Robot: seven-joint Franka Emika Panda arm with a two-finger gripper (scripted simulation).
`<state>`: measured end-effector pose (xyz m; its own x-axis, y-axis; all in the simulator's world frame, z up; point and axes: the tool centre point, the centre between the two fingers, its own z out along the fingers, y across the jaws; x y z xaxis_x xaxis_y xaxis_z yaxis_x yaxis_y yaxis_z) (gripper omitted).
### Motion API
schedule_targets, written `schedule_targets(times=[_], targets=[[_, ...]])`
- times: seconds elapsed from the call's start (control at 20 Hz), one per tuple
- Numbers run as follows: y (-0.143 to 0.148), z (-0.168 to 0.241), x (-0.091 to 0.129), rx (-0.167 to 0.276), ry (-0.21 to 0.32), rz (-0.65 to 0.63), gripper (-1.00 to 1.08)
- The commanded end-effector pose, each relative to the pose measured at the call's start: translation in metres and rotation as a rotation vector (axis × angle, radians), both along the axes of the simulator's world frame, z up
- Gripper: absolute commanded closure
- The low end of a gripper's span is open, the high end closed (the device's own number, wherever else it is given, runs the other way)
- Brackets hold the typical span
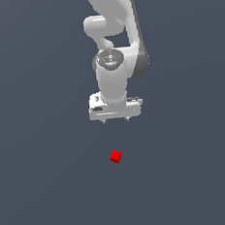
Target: Pick up the red cube and move it to a goal position.
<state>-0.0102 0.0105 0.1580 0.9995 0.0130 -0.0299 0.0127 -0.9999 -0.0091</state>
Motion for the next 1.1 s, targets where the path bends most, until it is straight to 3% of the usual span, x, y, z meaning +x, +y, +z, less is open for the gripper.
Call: schedule_targets(times=[0.0,0.5,1.05], targets=[[0.0,0.0,0.0,0.0,0.0,0.0,-0.92],[0.001,-0.019,0.014,-0.002,-0.004,-0.057,-0.92],[-0.001,-0.079,0.06,-0.01,-0.016,-0.236,-0.92]])
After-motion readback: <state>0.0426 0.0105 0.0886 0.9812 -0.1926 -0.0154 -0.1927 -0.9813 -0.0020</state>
